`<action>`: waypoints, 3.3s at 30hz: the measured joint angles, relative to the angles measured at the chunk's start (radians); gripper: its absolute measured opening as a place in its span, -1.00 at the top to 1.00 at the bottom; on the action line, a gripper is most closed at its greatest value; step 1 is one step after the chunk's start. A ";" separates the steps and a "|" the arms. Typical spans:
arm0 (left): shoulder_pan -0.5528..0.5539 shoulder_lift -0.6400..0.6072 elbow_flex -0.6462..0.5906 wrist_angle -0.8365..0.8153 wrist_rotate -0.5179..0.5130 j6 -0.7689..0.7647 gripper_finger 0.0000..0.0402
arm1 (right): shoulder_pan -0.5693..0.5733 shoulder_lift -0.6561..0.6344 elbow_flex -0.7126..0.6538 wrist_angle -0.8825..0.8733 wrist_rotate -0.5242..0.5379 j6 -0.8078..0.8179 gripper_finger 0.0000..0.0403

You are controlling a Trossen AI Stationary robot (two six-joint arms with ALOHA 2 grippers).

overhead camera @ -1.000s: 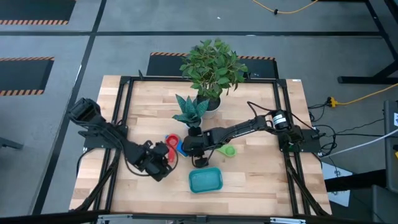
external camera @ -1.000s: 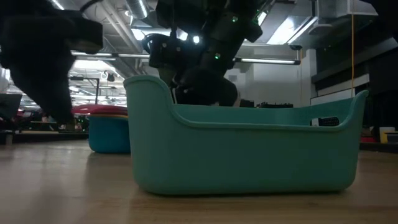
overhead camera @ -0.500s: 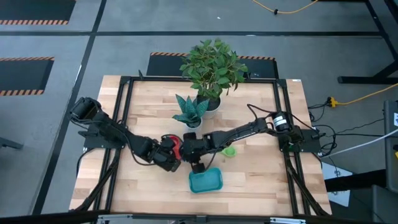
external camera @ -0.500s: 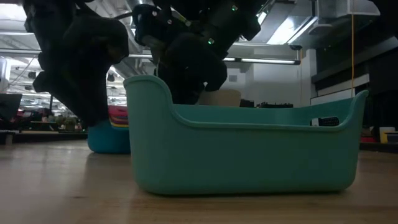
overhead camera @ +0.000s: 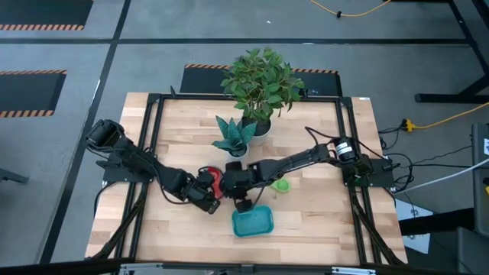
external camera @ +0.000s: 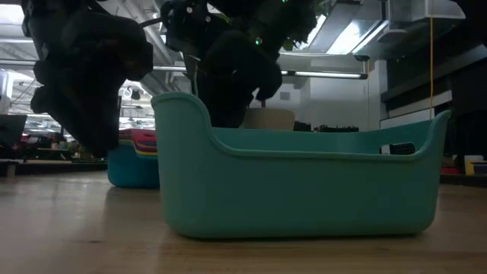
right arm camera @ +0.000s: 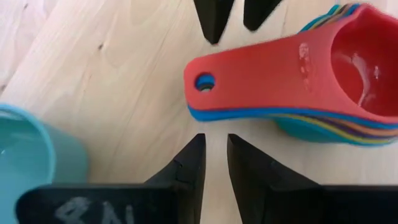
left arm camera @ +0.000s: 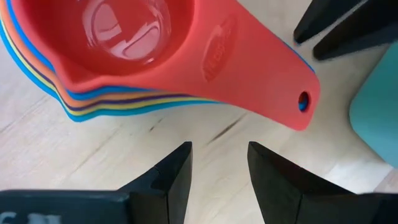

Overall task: Nest measuring cups in basket
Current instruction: Stack the red measuring cup on top of the blue measuring cup, then stack the green measuring cup on top of the red measuring cup

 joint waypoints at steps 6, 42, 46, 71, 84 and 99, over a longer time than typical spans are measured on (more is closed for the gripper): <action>-0.012 0.000 0.000 0.000 0.000 -0.001 0.26 | 0.015 -0.005 0.076 -0.148 0.000 -0.004 0.65; -0.020 -0.001 0.001 0.004 -0.015 0.000 0.26 | 0.035 -0.762 -0.452 -0.525 0.168 0.543 0.64; -0.020 -0.001 0.001 0.004 -0.015 0.000 0.26 | 0.001 -0.883 -0.598 -0.494 0.166 0.682 0.64; -0.020 -0.001 0.001 0.011 -0.015 0.000 0.26 | -0.061 -0.991 -1.083 -0.013 0.158 1.104 0.65; -0.020 -0.001 0.000 0.012 -0.015 -0.001 0.26 | -0.037 -0.974 -1.099 0.150 0.080 1.103 0.65; -0.020 -0.001 0.000 0.018 -0.015 -0.002 0.26 | -0.005 -0.780 -1.099 0.263 0.088 1.096 0.65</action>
